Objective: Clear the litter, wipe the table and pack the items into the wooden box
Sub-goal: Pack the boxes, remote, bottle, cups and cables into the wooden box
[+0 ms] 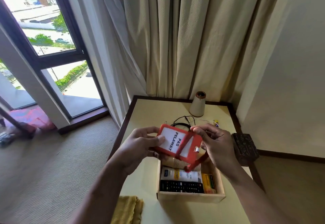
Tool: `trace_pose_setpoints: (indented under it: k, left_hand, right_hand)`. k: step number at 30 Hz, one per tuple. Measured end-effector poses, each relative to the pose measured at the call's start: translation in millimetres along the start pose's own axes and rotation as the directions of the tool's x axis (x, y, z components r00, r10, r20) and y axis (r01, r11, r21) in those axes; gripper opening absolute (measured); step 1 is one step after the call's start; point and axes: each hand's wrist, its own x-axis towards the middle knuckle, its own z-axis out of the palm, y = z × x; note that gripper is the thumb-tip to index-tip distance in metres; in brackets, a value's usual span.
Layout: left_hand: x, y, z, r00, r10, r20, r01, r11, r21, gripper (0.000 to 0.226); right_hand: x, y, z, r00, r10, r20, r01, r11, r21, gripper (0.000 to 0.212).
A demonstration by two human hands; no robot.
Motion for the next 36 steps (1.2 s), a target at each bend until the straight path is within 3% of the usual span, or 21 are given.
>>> trace_pose_setpoints:
  k: [3, 7, 8, 10, 12, 15, 18, 22, 26, 29, 32, 36]
  left_hand:
    - [3, 1, 10, 1.0, 0.018, -0.003, -0.018, 0.977, -0.213, 0.033]
    - [11, -2, 30, 0.985, 0.089, -0.149, -0.13, 0.947, -0.294, 0.034]
    - [13, -3, 34, 0.966, 0.131, -0.223, -0.18, 0.96, -0.214, 0.03]
    - [17, -8, 40, 0.903, 0.274, -0.332, -0.246, 0.961, 0.124, 0.016]
    - [19, -14, 40, 0.862, 0.394, -0.319, -0.225, 0.861, 0.456, 0.01]
    - [24, -26, 28, 0.9, 0.376, -0.222, -0.152, 0.746, 0.648, 0.013]
    - [23, -29, 17, 0.962, 0.241, -0.13, -0.119, 0.793, 0.597, 0.015]
    - [14, -19, 6, 0.991, 0.129, 0.045, -0.137, 0.935, 0.327, 0.019]
    - [12, -17, 5, 0.988, 0.099, 0.114, -0.097, 0.995, -0.026, 0.031]
    - [15, -23, 17, 0.991, 0.128, 0.028, -0.116, 0.959, -0.259, 0.03]
    - [17, -27, 33, 0.97, 0.187, -0.157, -0.223, 0.941, -0.256, 0.023]
    - [22, -39, 43, 0.887, 0.35, -0.3, -0.365, 0.931, 0.005, 0.018]
  right_hand:
    - [-7, 18, 8, 0.992, 0.054, -0.117, -0.057, 0.998, -0.022, 0.014]
    - [-27, 42, 22, 0.996, -0.005, -0.088, -0.024, 0.946, -0.322, 0.02]
    - [-31, 44, 26, 0.998, -0.016, -0.057, -0.007, 0.926, -0.379, 0.021]
    - [-37, 40, 30, 1.0, -0.003, -0.019, -0.007, 0.867, -0.499, 0.025]
    - [-39, 28, 27, 0.997, 0.071, 0.031, -0.043, 0.842, -0.538, 0.032]
    - [-34, 7, 11, 0.976, 0.116, 0.184, -0.009, 0.868, -0.497, 0.033]
    - [-18, -13, -9, 0.952, 0.093, 0.292, 0.059, 0.88, -0.471, 0.03]
    - [1, -26, -26, 0.973, 0.034, 0.23, 0.074, 0.893, -0.445, 0.02]
    - [-1, -12, -17, 0.984, 0.095, 0.15, -0.062, 0.975, -0.214, 0.018]
    - [-10, -4, 1, 0.981, 0.184, 0.065, -0.177, 0.98, -0.095, 0.028]
    - [-21, 4, 14, 0.973, 0.228, -0.013, -0.228, 0.966, -0.121, 0.021]
    - [-24, 7, 16, 0.942, 0.322, -0.094, -0.322, 0.947, 0.01, 0.023]
